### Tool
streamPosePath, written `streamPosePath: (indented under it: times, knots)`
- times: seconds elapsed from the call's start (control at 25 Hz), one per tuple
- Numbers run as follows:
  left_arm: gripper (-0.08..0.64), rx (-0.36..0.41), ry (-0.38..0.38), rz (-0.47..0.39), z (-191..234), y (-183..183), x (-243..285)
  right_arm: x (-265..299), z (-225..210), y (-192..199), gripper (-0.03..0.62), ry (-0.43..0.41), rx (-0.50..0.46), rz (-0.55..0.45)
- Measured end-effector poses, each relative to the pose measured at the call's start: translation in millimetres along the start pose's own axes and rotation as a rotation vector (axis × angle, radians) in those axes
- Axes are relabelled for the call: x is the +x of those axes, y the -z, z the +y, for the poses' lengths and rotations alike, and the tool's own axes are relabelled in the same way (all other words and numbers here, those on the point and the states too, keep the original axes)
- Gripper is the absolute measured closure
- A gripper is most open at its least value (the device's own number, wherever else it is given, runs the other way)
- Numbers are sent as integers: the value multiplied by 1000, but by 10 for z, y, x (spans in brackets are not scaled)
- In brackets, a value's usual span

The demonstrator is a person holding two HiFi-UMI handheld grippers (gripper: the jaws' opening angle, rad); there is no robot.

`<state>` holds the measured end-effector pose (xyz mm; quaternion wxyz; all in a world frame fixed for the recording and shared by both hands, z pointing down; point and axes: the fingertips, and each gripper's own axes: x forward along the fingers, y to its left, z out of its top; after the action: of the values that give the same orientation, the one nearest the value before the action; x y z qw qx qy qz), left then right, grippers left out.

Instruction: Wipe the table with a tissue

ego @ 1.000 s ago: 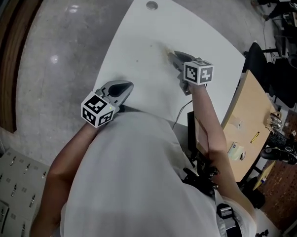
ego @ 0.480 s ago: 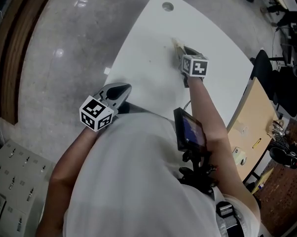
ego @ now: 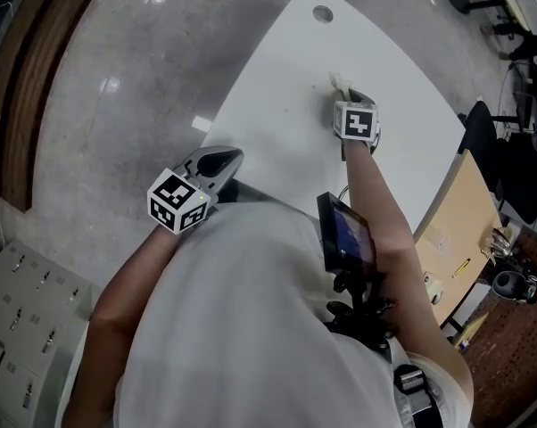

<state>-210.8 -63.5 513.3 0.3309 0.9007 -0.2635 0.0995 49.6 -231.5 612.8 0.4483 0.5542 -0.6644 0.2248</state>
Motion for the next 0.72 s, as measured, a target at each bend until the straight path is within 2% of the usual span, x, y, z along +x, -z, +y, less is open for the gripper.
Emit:
streamPosePath:
  times: [0.08,0.2,0.36,0.52,0.72]
  knots:
    - [552,1,2,-1,3,9,-10,-15,171,-67,502,-21,-26,-14]
    - [552,0,6,-1,-2,11,-14,-19,466,-145,502,-64,-13,-43]
    - [552,-1,11,0,-21,27,-18,-19,685,-110,502,-60,-44,-17]
    - [552,-4,17,7,-15,68,-31,-49,947,-228,502,-106,-43,-26]
    - [552,0,20,6,-2,38,-76,-87,1416,-275,502,-153,-138,-23]
